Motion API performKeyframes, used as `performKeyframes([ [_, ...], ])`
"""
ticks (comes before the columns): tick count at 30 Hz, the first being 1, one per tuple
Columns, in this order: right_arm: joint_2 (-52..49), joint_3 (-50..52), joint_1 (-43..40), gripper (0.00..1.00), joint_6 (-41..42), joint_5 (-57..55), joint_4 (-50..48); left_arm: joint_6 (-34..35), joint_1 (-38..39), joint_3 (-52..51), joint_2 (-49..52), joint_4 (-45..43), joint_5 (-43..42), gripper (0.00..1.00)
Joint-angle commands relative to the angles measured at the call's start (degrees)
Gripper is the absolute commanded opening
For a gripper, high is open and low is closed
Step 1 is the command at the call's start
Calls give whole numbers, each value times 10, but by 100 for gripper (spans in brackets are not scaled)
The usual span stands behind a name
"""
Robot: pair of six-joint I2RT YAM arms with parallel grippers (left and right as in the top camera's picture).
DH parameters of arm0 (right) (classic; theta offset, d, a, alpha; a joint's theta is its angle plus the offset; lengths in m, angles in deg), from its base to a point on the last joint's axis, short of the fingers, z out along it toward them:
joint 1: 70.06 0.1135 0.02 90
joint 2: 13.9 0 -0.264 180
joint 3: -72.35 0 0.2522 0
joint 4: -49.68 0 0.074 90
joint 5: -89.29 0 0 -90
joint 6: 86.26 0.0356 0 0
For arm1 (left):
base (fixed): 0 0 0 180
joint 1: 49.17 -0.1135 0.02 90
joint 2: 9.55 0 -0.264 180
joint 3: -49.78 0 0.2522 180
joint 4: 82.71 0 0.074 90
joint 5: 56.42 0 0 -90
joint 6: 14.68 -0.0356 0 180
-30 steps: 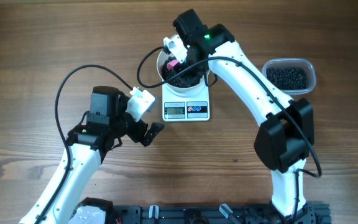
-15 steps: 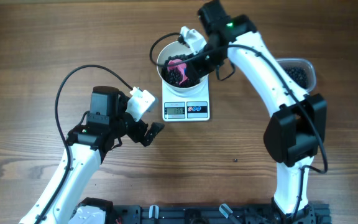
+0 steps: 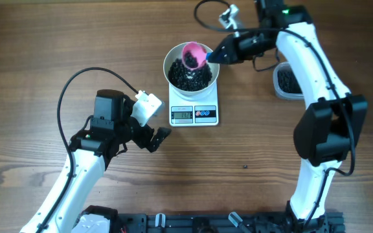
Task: Scoop item into bowl and weigh 150g on scale
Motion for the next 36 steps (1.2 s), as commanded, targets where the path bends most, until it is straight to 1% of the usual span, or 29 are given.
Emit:
performKeyframes([
  [1,21,-1,-19,4,6,63,2,3,-1,-4,1,0,-9,100],
  [6,21,-1,-30,4,7,99,2,3,-1,-4,1,0,-9,100],
  [12,21,-1,-30,4,19,101,3,3,-1,-4,1,0,-9,100],
  [14,22,-2,-30,4,37,91,2,3,-1,-4,1,0,-9,100],
  [18,47,-6,-30,4,42,85,3,3,-1,-4,1,0,-9,100],
  [22,94,-6,-43,4,47,105,4,3,-1,-4,1,0,-9,100],
  [28,167,-6,-124,5,59,174,16,3,-1,-4,1,0,-9,100],
  [33,202,-6,-212,4,60,173,55,3,-1,-4,1,0,-9,100],
  [36,204,-6,-254,4,40,135,111,3,-1,-4,1,0,-9,100],
])
